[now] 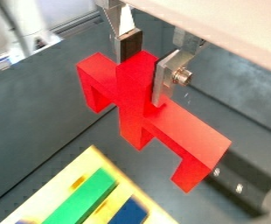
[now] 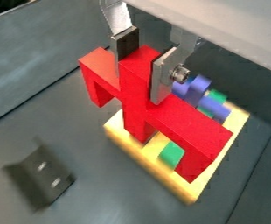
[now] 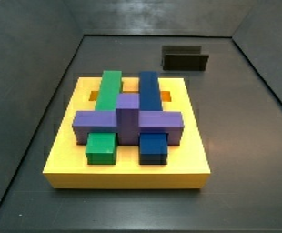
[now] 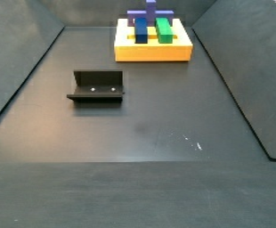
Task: Pick up the red object. Move up. Move to above the board. Insert the red object.
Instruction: Move to above the board, then insert the red object.
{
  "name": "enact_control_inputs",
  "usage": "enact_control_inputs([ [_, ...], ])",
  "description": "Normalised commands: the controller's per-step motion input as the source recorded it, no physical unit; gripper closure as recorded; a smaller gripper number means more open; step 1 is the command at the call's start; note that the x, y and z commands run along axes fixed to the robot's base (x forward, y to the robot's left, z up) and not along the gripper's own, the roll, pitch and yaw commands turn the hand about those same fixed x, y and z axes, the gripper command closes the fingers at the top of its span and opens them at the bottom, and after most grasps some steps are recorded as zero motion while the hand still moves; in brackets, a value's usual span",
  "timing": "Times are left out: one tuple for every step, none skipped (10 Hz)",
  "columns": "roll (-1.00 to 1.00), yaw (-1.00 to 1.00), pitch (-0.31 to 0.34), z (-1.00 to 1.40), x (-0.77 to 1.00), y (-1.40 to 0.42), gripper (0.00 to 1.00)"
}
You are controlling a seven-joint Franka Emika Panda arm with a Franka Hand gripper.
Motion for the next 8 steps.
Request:
enact_control_inputs([
  [0.01, 0.02, 0.138, 0.20, 0.18, -1.40, 1.00],
  [0.01, 0.02, 0.152, 0.21, 0.21, -1.40, 1.00],
  [0.03, 0.02, 0.154, 0.11, 0.14, -0.70, 1.00],
  [0.04, 0.01, 0.147, 0.06, 0.11, -0.33, 1.00],
  [0.04, 0.00, 0.000, -0.20, 0.00, 0.00, 1.00],
  [0.16, 0.02, 0.000, -0.43, 0.00, 0.09, 1.00],
  [0.21, 0.00, 0.000, -0.70, 0.00, 0.23, 1.00],
  [0.23, 0.00, -0.014, -0.80, 0.00, 0.23, 1.00],
])
